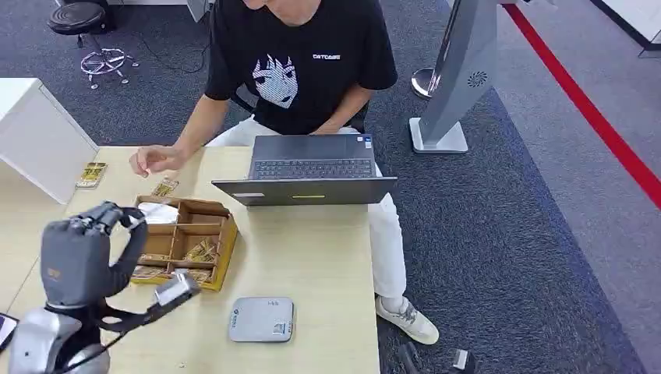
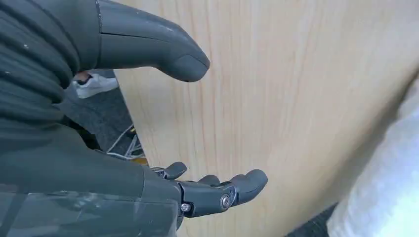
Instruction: Pass the card to the sensor for recognition and then transmit it.
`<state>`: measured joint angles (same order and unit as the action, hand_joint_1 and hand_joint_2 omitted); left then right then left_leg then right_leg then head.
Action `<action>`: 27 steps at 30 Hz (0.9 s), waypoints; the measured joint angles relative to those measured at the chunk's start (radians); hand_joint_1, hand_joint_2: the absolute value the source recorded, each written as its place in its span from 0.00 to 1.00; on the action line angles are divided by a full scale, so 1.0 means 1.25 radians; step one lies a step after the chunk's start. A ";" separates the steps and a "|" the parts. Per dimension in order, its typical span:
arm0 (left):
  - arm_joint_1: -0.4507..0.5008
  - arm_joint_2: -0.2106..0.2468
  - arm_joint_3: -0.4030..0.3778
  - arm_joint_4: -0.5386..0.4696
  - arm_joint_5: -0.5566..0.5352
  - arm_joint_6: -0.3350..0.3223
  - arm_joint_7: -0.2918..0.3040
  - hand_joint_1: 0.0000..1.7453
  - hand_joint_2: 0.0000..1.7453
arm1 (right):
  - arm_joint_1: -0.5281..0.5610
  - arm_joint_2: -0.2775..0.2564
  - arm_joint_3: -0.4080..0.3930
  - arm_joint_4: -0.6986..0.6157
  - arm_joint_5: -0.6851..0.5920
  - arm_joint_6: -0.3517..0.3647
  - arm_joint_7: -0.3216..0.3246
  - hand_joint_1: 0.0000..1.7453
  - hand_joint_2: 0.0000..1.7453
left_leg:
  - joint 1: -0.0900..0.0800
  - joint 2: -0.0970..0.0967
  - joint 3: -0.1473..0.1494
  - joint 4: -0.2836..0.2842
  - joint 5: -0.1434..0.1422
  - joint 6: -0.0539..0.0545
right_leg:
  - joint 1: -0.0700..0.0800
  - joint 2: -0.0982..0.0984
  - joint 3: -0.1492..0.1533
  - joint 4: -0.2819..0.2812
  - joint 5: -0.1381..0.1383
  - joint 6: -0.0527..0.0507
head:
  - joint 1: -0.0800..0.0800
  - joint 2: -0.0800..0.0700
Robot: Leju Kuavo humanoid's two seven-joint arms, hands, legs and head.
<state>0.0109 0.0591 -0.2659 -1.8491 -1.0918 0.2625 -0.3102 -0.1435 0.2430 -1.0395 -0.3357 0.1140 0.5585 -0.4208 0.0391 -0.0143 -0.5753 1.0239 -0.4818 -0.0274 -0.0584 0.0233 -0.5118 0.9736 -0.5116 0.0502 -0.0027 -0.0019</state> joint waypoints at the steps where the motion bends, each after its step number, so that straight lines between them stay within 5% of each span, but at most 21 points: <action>1: 0.038 -0.015 -0.008 -0.005 0.068 0.005 -0.023 1.00 1.00 | 0.004 0.001 0.000 -0.005 -0.008 0.001 -0.001 0.00 1.00 | 0.000 0.000 0.000 0.000 0.000 0.000 | 0.000 0.000 0.000 0.000 0.000 0.000 | 0.000 0.000; 5: 0.154 -0.060 -0.012 -0.009 0.175 0.018 -0.076 1.00 1.00 | 0.022 0.010 -0.001 -0.031 -0.020 0.008 0.002 0.00 1.00 | 0.000 0.000 0.000 0.000 -0.001 0.000 | 0.000 -0.001 0.000 -0.001 -0.001 0.000 | 0.000 0.000; 10: 0.227 -0.107 0.014 0.005 0.226 -0.042 -0.097 1.00 1.00 | 0.031 0.013 -0.007 -0.053 -0.034 0.012 0.009 0.00 1.00 | 0.001 0.000 0.000 0.000 -0.001 0.000 | 0.000 0.000 0.000 -0.001 -0.001 0.000 | -0.001 0.000; 21: 0.264 -0.149 0.064 0.031 0.177 -0.048 -0.113 1.00 1.00 | 0.038 0.014 -0.009 -0.071 -0.029 0.013 0.008 0.00 1.00 | 0.000 0.000 0.000 0.000 -0.001 0.000 | 0.000 -0.001 0.000 -0.001 -0.001 0.000 | -0.001 0.000; 27: 0.223 -0.142 0.060 0.088 0.049 -0.016 -0.063 1.00 1.00 | 0.037 0.014 -0.006 -0.071 -0.009 0.012 0.008 0.00 1.00 | 0.001 0.000 0.000 0.000 -0.001 0.000 | 0.000 -0.001 0.001 -0.001 -0.001 0.000 | -0.001 0.000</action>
<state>0.2897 -0.1186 -0.1915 -1.7394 -1.0306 0.2427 -0.3894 -0.0971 0.2609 -1.0468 -0.4250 0.1026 0.5737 -0.4112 0.0398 -0.0147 -0.5749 1.0236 -0.4828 -0.0277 -0.0580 0.0216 -0.5110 0.9721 -0.5131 0.0502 -0.0034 -0.0019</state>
